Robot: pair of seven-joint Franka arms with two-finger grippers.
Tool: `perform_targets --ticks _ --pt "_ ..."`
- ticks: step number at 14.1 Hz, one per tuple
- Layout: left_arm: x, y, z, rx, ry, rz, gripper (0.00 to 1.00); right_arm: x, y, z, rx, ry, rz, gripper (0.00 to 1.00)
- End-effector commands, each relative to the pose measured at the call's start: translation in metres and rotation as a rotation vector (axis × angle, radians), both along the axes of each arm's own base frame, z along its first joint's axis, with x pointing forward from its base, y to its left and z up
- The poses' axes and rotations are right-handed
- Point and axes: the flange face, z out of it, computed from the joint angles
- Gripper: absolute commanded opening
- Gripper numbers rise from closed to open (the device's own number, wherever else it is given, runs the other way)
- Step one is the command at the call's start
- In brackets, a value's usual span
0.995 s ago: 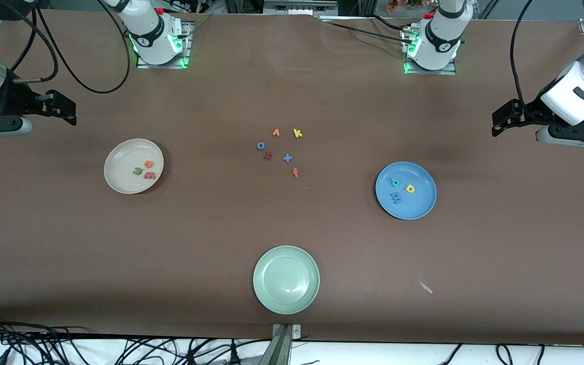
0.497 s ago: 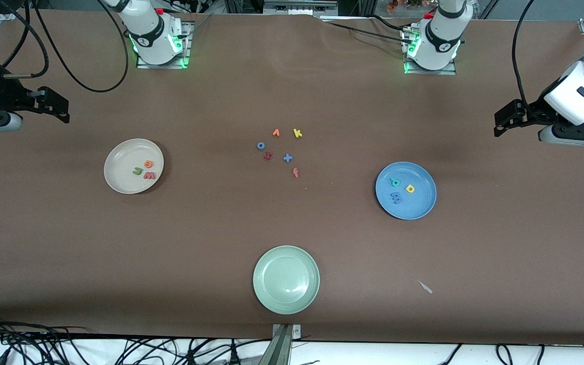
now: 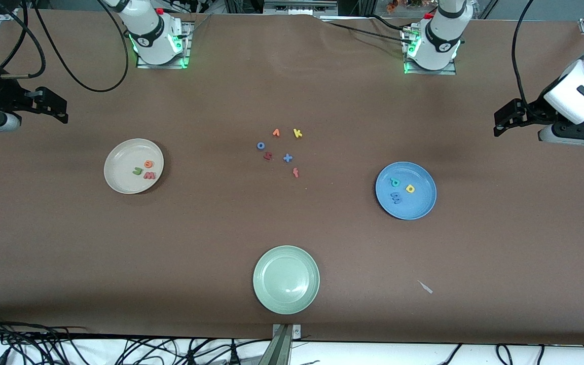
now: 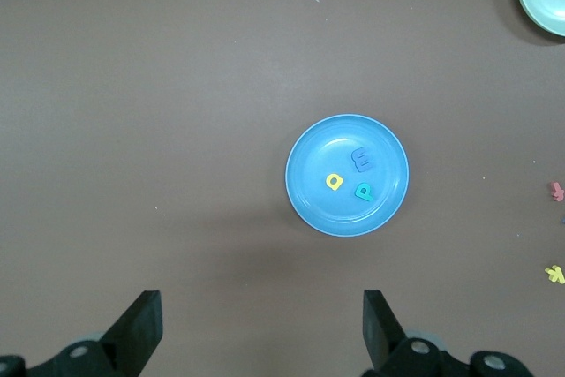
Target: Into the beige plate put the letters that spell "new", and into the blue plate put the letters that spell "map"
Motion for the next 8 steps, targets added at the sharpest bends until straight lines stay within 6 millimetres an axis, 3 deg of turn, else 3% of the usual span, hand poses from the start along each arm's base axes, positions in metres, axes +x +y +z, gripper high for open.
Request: perform_targets --ticks 1,8 --pt "-0.0026 -0.0003 0.0078 0.007 0.001 -0.007 1.00 -0.0024 0.0000 0.0067 0.023 -0.016 -0.014 1.00" --pt "-0.0026 -0.0003 0.0078 0.007 0.001 -0.007 1.00 -0.0010 0.0005 0.0050 0.019 -0.014 -0.052 1.00"
